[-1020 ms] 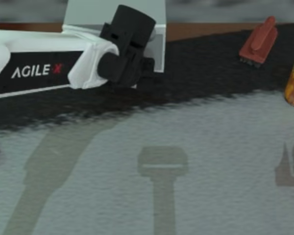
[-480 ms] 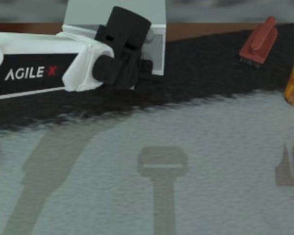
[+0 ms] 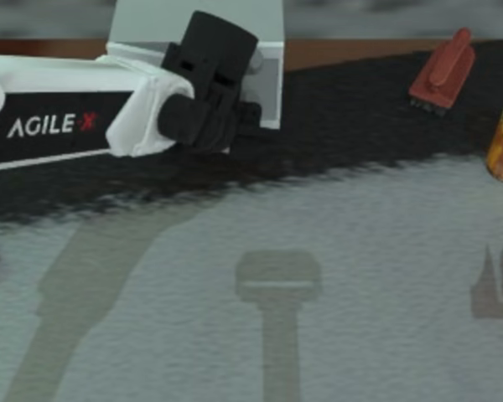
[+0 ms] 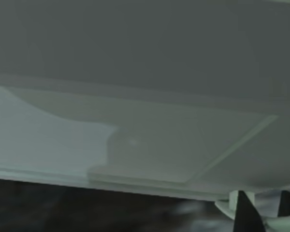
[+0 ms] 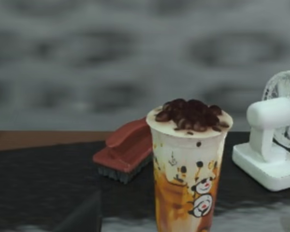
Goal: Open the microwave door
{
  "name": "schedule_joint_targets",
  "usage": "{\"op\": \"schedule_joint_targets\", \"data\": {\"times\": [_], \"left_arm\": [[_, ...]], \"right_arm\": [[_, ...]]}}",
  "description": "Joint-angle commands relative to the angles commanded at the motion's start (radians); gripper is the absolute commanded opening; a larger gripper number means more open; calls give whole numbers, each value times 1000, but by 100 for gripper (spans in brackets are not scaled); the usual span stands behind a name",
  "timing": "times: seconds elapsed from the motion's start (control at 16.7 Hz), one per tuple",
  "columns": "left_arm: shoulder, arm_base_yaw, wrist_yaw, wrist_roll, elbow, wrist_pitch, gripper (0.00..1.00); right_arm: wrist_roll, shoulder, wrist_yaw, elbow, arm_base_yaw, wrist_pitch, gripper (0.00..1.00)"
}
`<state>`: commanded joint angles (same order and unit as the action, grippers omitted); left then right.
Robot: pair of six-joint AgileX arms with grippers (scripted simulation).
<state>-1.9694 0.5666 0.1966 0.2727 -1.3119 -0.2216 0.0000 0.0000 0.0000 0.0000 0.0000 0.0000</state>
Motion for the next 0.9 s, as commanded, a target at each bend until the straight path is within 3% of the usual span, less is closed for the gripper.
{"op": "schedule_joint_targets", "data": {"times": [0.9], "left_arm": [[3,4,-13,-5,8,2,0]], "right_arm": [[0,0,0,0,0,0,100]]}}
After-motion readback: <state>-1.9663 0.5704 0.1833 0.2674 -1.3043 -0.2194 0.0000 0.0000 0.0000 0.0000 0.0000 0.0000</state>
